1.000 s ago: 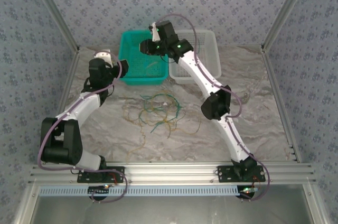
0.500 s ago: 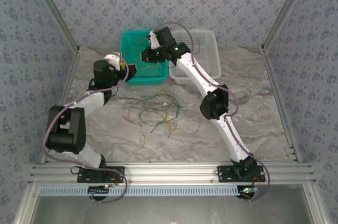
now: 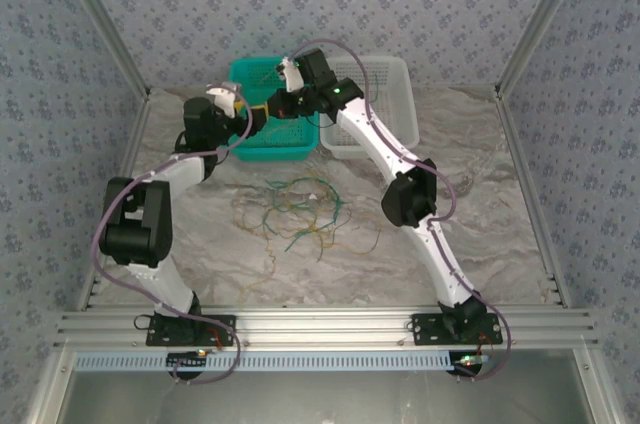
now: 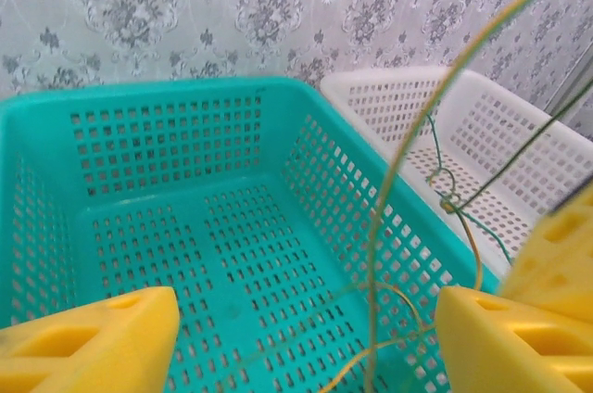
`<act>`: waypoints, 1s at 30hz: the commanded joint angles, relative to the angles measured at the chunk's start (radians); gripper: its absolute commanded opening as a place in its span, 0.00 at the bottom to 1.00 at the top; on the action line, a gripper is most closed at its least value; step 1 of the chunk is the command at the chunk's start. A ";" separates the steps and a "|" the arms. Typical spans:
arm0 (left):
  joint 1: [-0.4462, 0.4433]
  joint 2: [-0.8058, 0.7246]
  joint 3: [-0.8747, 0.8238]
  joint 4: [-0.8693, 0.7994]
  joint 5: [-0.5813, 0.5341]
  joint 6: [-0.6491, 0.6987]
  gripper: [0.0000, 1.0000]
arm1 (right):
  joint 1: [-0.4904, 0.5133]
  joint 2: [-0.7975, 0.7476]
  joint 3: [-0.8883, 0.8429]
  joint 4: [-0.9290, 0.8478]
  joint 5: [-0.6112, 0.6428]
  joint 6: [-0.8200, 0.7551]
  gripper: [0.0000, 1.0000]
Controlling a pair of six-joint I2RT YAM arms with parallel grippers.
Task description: Untangle the cables
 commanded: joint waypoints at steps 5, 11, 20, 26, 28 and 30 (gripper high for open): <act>-0.006 0.106 0.128 0.056 0.028 0.037 0.59 | 0.023 -0.092 -0.035 -0.006 -0.141 -0.067 0.00; -0.006 0.119 0.155 0.064 -0.028 0.024 0.25 | 0.015 -0.119 -0.051 -0.061 -0.107 -0.101 0.00; 0.000 0.084 0.209 0.009 -0.153 -0.042 0.00 | 0.002 -0.143 -0.085 -0.187 0.011 -0.215 0.21; 0.000 0.082 0.282 -0.043 -0.135 -0.061 0.00 | -0.004 -0.185 -0.171 -0.268 0.027 -0.372 0.45; 0.000 0.096 0.303 -0.084 -0.170 -0.048 0.00 | -0.010 -0.239 -0.256 -0.194 0.044 -0.347 0.49; 0.000 0.108 0.298 -0.097 -0.231 -0.035 0.00 | -0.010 -0.289 -0.307 -0.154 0.070 -0.339 0.52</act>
